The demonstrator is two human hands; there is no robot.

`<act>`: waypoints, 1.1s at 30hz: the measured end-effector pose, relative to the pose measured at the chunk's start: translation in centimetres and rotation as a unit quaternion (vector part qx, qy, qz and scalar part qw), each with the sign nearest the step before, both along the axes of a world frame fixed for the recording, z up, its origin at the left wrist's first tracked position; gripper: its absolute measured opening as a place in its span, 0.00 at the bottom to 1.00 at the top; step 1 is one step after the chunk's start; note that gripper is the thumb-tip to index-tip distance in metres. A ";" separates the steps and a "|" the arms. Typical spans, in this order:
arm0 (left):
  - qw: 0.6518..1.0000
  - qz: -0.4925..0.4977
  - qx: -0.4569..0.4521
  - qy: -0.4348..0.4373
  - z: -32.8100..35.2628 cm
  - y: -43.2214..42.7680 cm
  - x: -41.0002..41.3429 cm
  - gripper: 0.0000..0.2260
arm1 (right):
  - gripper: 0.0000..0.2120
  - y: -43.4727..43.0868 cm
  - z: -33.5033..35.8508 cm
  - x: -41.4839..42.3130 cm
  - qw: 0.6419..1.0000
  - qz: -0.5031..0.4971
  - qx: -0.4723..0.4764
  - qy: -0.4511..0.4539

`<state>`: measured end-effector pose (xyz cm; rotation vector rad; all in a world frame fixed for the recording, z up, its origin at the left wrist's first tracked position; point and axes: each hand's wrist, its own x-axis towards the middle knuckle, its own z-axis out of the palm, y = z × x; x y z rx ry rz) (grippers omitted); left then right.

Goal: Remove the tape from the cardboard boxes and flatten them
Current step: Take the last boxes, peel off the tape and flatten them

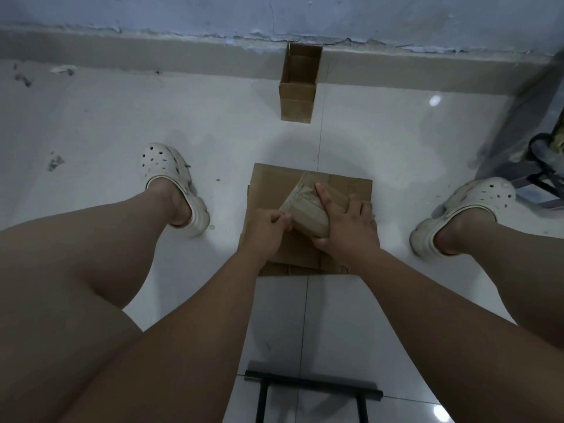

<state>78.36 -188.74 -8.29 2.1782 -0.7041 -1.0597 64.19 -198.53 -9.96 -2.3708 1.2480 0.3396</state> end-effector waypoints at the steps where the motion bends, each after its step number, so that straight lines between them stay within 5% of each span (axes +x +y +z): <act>1: 0.997 -0.042 0.002 -0.064 -0.1 0.0 0.3 0.13 | 0.53 -0.1 0.0 0.0 1.000 0.002 0.003 -0.001; 4: 0.963 -0.134 -0.005 -0.234 -0.3 0.0 0.6 0.11 | 0.53 -0.3 0.2 0.1 1.000 0.009 0.014 -0.006; 7: 0.962 -0.056 -0.008 -0.266 -0.7 0.8 0.3 0.09 | 0.53 -0.5 0.1 0.1 1.000 0.013 0.013 -0.010; 11: 0.968 0.072 0.005 -0.240 -0.9 1.2 1.9 0.09 | 0.53 -0.8 0.3 0.2 1.000 0.008 0.013 -0.012; 16: 0.997 0.067 -0.005 -0.046 0.1 -0.3 1.5 0.21 | 0.52 -1.0 0.3 0.5 1.000 0.000 0.025 -0.002; 23: 0.983 0.091 0.109 -0.116 -0.5 -0.5 -0.4 0.11 | 0.51 -3.5 1.2 0.9 0.996 -0.019 0.088 -0.013; 28: 0.981 0.104 0.073 -0.145 0.0 -1.4 -0.5 0.15 | 0.46 -6.3 2.0 0.6 0.980 -0.094 0.132 -0.114; 33: 0.986 0.104 0.044 -0.120 0.9 -3.0 -0.2 0.11 | 0.42 -8.2 3.6 0.5 0.928 -0.168 0.233 -0.236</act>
